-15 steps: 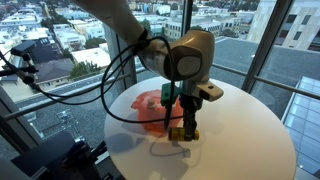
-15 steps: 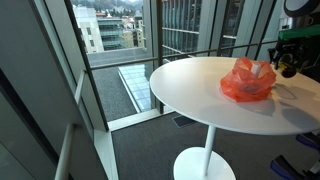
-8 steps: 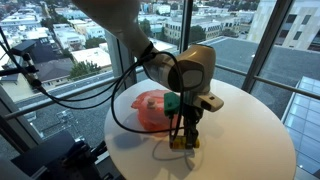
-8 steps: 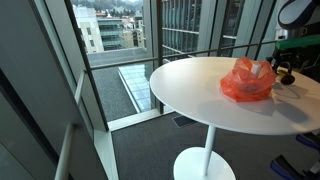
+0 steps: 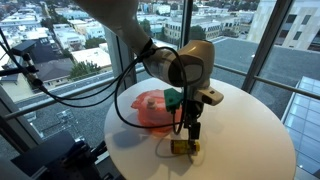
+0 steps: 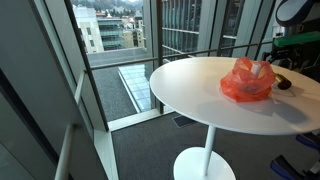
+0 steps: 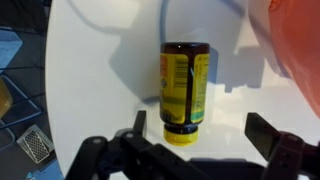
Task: Remove the yellow and black container from the plastic bag and put it on the table
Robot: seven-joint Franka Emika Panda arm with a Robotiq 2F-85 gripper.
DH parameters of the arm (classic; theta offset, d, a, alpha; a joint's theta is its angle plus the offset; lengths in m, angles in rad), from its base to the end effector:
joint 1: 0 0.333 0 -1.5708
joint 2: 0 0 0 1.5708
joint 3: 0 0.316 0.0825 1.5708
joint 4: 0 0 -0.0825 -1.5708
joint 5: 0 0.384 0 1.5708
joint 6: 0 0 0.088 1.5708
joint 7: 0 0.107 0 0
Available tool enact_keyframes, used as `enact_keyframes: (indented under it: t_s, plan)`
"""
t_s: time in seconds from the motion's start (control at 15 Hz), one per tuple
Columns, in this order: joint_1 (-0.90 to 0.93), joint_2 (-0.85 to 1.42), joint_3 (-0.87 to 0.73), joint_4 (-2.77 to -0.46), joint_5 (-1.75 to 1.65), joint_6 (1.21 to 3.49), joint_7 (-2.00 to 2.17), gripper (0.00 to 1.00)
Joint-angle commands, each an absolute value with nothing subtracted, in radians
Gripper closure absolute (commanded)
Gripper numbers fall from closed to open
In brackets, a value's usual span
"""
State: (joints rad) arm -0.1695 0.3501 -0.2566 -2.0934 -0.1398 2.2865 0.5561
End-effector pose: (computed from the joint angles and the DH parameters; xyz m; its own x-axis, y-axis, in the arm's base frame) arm 0.5157 -0.2365 0.2477 0.6376 -0.7693 -0.0405 -0.7426 -0.6278 0.2330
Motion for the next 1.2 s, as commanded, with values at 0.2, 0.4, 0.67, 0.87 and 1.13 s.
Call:
enact_keyframes:
  t_s: [0.2, 0.4, 0.67, 0.87, 1.13]
  plan:
    - [-0.119, 0.190, -0.247, -2.099, -0.151, 2.129, 0.488, 0.00]
    - [-0.108, 0.109, -0.221, -2.099, -0.142, 2.059, 0.449, 0.00]
    - [-0.101, 0.029, -0.172, -2.089, -0.122, 1.953, 0.350, 0.00]
    - [-0.093, -0.010, -0.137, -2.071, -0.108, 1.866, 0.270, 0.00]
    - [-0.079, -0.067, -0.102, -2.055, -0.102, 1.806, 0.160, 0.00]
